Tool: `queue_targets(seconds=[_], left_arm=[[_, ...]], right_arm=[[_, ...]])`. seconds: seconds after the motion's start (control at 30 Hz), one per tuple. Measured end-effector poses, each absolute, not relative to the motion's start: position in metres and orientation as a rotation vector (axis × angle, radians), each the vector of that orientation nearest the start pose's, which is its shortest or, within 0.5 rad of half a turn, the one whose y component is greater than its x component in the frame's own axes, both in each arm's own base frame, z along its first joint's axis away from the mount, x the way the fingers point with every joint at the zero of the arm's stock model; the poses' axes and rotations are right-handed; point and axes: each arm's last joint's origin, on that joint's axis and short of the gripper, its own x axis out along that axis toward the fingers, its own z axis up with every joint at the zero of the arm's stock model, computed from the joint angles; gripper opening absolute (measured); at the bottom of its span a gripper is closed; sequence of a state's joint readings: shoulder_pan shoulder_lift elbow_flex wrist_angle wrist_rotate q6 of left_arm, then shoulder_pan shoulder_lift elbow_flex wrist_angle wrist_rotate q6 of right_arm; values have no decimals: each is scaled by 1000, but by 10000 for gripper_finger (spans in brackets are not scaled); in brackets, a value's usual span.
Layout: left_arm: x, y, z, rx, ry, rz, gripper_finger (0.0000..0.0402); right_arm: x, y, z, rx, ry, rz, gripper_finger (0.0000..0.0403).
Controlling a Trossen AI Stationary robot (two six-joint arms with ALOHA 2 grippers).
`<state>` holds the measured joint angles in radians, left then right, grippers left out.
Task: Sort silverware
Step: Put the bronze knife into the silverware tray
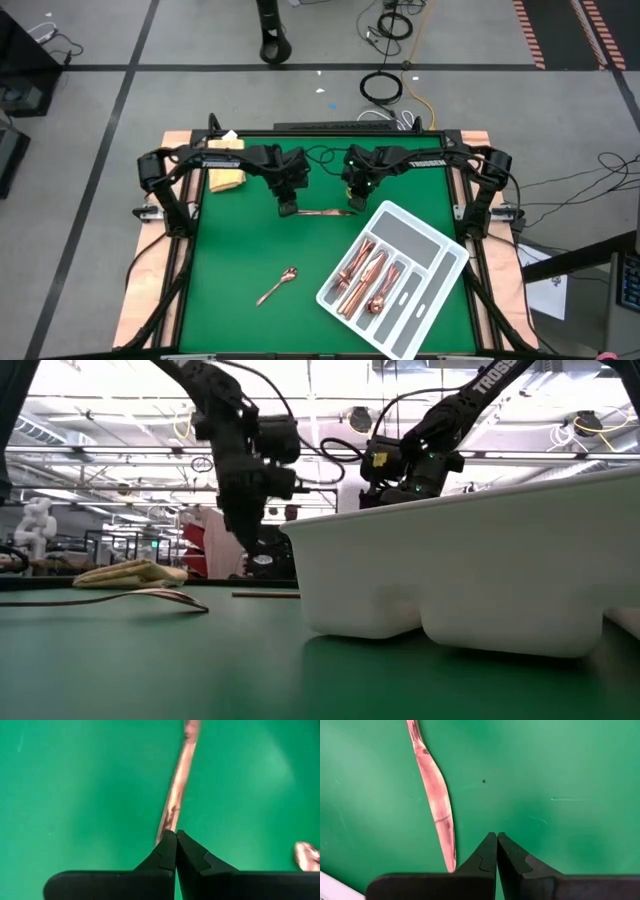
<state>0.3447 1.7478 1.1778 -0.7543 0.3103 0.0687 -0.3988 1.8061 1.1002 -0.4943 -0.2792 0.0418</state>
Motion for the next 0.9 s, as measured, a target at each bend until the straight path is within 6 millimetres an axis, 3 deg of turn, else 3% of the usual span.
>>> queue_targets(seconds=[0.27, 0.9], left_arm=[[298, 91, 159, -395, 1345, -26, 3], [301, 93, 148, -390, 1261, 17, 1]], right_arm=[[318, -126, 158, 441, 1126, -133, 0], [319, -126, 159, 457, 1119, -141, 0]])
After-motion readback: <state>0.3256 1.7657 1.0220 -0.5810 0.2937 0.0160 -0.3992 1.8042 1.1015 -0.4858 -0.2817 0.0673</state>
